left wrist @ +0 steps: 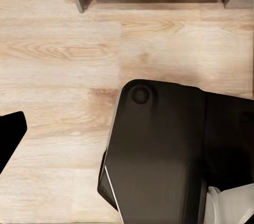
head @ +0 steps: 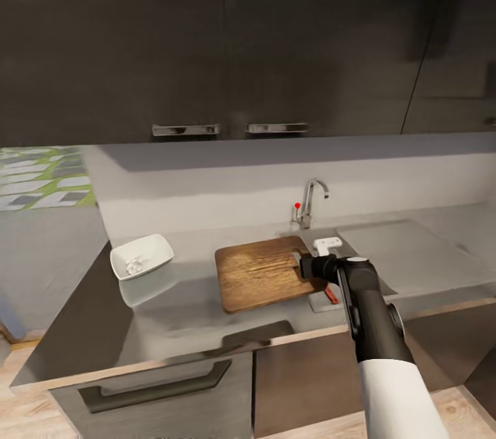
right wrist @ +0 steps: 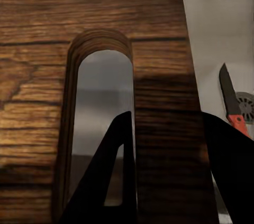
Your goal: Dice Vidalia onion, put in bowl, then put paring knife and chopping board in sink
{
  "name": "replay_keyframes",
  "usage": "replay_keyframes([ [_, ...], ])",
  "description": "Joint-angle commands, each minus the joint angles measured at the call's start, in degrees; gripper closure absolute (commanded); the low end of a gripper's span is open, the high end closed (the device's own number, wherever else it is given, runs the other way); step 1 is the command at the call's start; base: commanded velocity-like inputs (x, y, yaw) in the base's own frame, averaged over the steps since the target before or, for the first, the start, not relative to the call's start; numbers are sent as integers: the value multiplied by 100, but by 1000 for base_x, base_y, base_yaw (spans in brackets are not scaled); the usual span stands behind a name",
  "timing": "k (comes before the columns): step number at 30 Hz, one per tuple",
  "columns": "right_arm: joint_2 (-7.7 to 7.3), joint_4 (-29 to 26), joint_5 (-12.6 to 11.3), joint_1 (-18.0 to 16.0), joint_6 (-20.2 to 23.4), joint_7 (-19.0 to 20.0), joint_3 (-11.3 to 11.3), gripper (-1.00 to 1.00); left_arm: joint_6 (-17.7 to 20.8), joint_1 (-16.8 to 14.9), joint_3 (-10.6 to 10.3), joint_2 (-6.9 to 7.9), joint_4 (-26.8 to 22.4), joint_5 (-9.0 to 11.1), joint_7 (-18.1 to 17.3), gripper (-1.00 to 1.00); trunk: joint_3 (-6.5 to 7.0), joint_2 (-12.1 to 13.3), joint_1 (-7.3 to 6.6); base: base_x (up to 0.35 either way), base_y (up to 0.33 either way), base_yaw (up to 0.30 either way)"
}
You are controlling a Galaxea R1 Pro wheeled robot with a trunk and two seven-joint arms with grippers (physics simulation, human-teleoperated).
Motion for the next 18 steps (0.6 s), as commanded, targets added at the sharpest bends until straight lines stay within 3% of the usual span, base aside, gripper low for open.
replay_keyframes([
  [1,6,5,45,-6,-16,35,-13,100,-5,3,-13,-2,-14,18,13,-100,-12,-13,4,0,-301,263],
  [8,6,25,38,-6,-79,-15,-10,100,-5,3,-12,1,-14,18,15,-100,-12,-13,4,0,-269,279],
  [14,6,31,39,-6,-83,-16,-13,100,-5,3,-13,6,-14,18,16,-100,-12,-13,4,0,-48,279],
  [18,11,31,44,-5,-85,-89,-27,100,-5,3,-13,7,-14,18,16,-100,-12,-13,4,0,-4,104],
])
